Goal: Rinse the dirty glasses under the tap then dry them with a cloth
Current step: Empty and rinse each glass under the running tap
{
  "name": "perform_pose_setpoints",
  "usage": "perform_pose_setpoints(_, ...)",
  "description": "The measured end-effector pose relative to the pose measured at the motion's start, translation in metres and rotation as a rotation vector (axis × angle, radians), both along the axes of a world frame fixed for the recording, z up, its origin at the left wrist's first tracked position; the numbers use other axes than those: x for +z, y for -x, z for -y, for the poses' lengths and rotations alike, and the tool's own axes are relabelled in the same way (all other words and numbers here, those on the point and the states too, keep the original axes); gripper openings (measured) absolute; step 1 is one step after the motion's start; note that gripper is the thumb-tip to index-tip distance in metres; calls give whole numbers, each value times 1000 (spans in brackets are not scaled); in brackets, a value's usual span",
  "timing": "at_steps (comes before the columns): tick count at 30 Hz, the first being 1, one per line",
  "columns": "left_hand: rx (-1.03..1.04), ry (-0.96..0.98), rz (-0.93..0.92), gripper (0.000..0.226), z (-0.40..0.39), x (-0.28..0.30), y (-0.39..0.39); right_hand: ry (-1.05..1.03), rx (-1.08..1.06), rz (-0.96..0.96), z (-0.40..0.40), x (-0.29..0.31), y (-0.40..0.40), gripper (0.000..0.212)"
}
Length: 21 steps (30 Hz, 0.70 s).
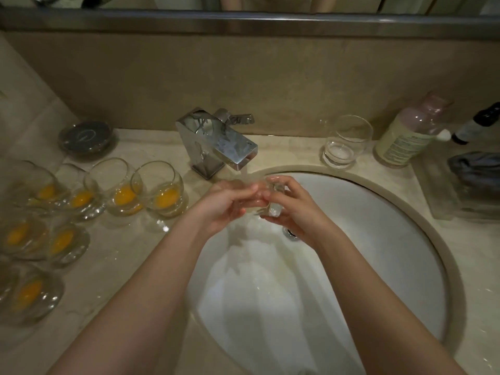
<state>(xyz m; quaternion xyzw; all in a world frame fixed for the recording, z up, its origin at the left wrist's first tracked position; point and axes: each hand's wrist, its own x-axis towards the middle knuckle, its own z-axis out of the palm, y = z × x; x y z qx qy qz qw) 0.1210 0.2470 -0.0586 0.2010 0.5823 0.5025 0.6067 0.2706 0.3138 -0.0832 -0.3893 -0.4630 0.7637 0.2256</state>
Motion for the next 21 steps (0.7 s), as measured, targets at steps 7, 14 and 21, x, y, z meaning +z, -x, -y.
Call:
perform_pose_setpoints(7, 2, 22, -114, 15, 8, 3, -13, 141, 18, 79, 3, 12, 1, 37)
perform_pose_setpoints(14, 28, 90, -63, 11, 0, 14, -7, 34, 62, 45, -13, 5, -6, 32)
perform_pose_setpoints(21, 4, 44, -118, 9, -10, 13, -14, 43, 98, 98, -23, 5, -5, 27)
